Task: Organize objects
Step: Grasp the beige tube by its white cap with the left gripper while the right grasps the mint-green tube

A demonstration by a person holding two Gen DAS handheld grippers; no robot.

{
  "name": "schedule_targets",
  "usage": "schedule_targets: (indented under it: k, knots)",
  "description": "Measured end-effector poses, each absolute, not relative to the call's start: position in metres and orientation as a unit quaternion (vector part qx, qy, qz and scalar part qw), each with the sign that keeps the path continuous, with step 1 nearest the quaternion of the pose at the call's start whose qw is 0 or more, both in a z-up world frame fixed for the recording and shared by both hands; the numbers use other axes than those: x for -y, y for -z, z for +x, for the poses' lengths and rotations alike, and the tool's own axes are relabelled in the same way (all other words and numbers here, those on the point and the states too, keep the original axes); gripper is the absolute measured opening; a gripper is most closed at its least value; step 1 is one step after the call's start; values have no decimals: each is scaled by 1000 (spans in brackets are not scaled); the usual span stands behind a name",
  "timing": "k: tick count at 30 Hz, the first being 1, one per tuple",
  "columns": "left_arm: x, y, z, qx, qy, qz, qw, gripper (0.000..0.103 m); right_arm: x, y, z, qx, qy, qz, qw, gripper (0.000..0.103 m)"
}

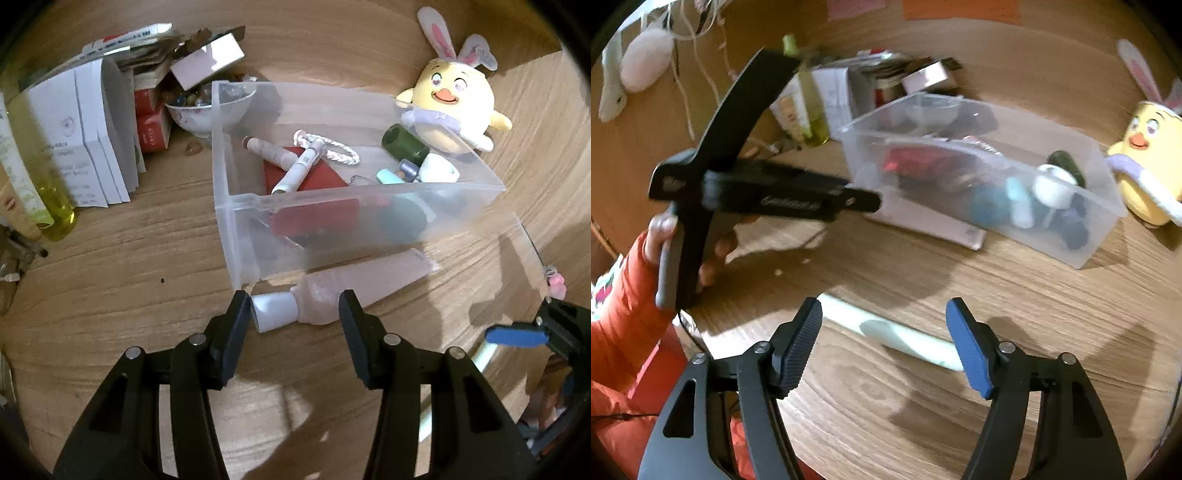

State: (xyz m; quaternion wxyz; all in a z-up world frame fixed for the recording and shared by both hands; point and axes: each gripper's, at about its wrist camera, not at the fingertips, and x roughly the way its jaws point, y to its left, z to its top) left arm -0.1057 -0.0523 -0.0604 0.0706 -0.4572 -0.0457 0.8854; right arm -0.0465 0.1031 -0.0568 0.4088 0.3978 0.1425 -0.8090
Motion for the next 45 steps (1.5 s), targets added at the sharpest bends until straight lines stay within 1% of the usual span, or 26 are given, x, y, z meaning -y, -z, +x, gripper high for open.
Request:
schedule_targets:
  k: [4, 7, 8, 9, 10, 12, 13, 15, 16, 18, 21, 29, 32, 34, 36, 38, 42, 43, 44, 45]
  knots:
    - [58, 61, -108, 56, -884, -459, 69, 50, -97, 63, -45, -172, 807, 396, 402, 66]
    - [58, 56, -110, 60, -884, -456, 80, 50, -99, 64, -48, -176, 805, 400, 401, 64]
    - [57, 55, -111, 58, -884, -456, 83, 50, -100, 65, -48, -176, 805, 401, 399, 59]
    - [54, 55, -112, 53, -885, -454, 83, 50, -100, 65, -49, -177, 804, 403, 400, 52]
    - [52, 55, -114, 47, -886, -453, 82, 50, -101, 65, -50, -177, 803, 405, 399, 49]
    - [48, 57, -116, 37, -887, -453, 85, 50, -103, 65, -52, -175, 804, 409, 396, 39]
    - [46, 59, -117, 35, -885, -456, 91, 42, -105, 66, -52, -176, 804, 409, 394, 37]
    - [46, 61, -116, 40, -883, -458, 97, 39, -109, 67, -53, -179, 807, 410, 385, 32]
    - [47, 61, -114, 44, -883, -457, 100, 36, -113, 67, -54, -180, 810, 410, 378, 30]
    - [50, 61, -108, 49, -882, -457, 103, 35, -117, 68, -58, -177, 813, 414, 370, 24]
    - [54, 61, -94, 46, -883, -457, 101, 35, -131, 69, -63, -169, 820, 420, 350, 20]
    - [56, 63, -55, 53, -876, -470, 94, 36, -164, 68, -74, -147, 840, 428, 300, 19]
    - [52, 63, -45, 42, -876, -469, 102, 36, -167, 68, -75, -147, 841, 429, 294, 19]
    - [50, 60, -43, 32, -878, -465, 109, 47, -167, 68, -75, -147, 841, 429, 294, 19]
    - [47, 58, -42, 17, -881, -460, 109, 52, -168, 68, -75, -144, 842, 429, 294, 19]
    - [44, 56, -43, 6, -881, -458, 115, 54, -166, 69, -76, -143, 843, 428, 294, 19]
    - [42, 62, -47, -4, -880, -460, 120, 54, -161, 69, -77, -139, 844, 425, 296, 19]
    - [42, 65, -49, -1, -878, -463, 123, 53, -160, 69, -77, -140, 845, 423, 295, 19]
    - [42, 66, -47, -1, -881, -458, 122, 50, -158, 70, -78, -140, 846, 421, 295, 19]
    - [42, 66, -45, -4, -884, -452, 122, 39, -156, 70, -77, -142, 847, 419, 294, 19]
